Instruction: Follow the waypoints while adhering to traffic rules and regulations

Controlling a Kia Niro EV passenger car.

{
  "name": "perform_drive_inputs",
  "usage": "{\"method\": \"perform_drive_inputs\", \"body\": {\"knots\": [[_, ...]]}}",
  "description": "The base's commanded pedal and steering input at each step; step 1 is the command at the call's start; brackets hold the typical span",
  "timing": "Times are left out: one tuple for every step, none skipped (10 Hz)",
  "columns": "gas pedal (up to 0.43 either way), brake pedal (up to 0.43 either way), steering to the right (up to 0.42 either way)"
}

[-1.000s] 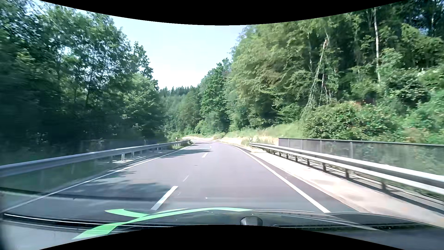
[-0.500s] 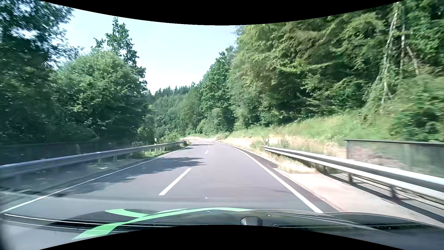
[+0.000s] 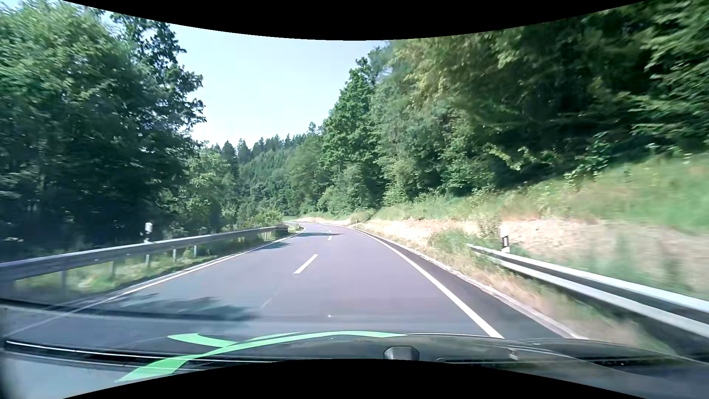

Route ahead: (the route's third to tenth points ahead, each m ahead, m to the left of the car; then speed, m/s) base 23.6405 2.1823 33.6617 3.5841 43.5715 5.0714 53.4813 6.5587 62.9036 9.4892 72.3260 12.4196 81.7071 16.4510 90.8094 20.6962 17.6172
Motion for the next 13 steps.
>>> {"method": "perform_drive_inputs", "body": {"knots": [[0.197,0.0,-0.024],[0.197,0.0,-0.024],[0.197,0.0,-0.024],[0.197,0.0,-0.025],[0.209,0.0,-0.026],[0.209,0.0,-0.027],[0.209,0.0,-0.028],[0.209,0.0,-0.029],[0.209,0.0,-0.029],[0.157,0.0,-0.029],[0.138,0.0,-0.029],[0.138,0.0,-0.029],[0.138,0.0,-0.029]]}}
